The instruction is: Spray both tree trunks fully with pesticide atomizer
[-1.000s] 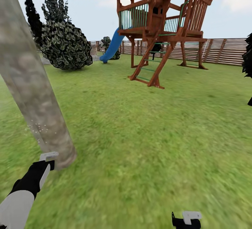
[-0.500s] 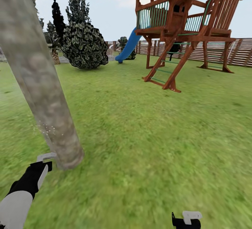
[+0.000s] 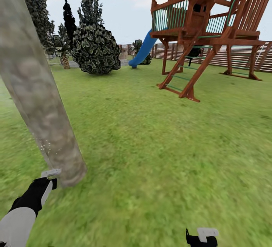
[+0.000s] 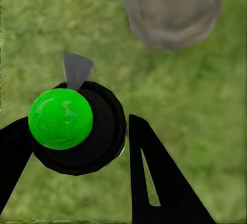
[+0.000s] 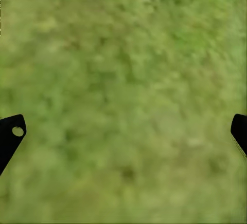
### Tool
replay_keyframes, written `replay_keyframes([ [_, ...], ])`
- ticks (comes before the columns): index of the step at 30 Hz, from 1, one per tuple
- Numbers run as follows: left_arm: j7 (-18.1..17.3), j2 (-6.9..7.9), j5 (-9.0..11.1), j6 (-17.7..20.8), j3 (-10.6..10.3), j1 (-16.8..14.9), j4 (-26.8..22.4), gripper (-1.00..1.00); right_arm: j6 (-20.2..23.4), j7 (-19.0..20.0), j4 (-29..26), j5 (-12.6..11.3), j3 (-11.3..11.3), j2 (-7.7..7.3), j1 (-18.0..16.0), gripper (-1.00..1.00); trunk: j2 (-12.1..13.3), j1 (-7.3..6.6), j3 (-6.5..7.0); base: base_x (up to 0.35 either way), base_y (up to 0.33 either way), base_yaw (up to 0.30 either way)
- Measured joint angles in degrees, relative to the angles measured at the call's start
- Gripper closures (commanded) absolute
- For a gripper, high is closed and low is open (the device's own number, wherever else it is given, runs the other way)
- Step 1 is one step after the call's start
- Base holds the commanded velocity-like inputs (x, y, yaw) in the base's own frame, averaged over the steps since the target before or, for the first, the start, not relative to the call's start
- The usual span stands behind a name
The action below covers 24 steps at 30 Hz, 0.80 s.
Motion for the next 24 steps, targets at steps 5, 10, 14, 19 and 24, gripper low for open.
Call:
replay_keyframes([
  [5,-0.3,-0.15,-0.2,0.8,-0.5,-0.7,-0.3,1.0,0.0,0.0,0.0,0.0,0.0,0.0,0.0,-1.0,0.0,0.01,0.0,-0.094,-0.062,0.275],
  [10,-0.8,-0.05,-0.2,6.7,-0.6,-3.3,-4.7,1.0,0.0,0.1,0.0,0.0,0.0,0.0,0.0,-1.0,0.0,0.0,0.01,-0.002,-0.001,0.277],
  [14,-1.0,-0.06,-0.1,13.7,-0.6,-8.8,-9.7,1.0,0.0,0.1,-0.1,0.0,0.0,-0.01,0.0,-1.0,0.0,0.0,0.01,0.0,0.0,0.125],
  [19,-1.1,-0.23,0.1,15.1,-3.1,-13.7,-10.0,1.0,0.0,0.0,0.0,0.0,0.0,-0.16,0.0,-1.0,0.0,0.0,0.01,0.0,0.0,0.004],
  [24,-1.1,-0.09,0.0,18.8,-3.2,-16.4,-10.0,1.0,0.1,0.1,0.0,0.0,0.0,-0.18,0.0,-1.0,0.0,0.0,0.0,0.0,0.0,0.0],
])
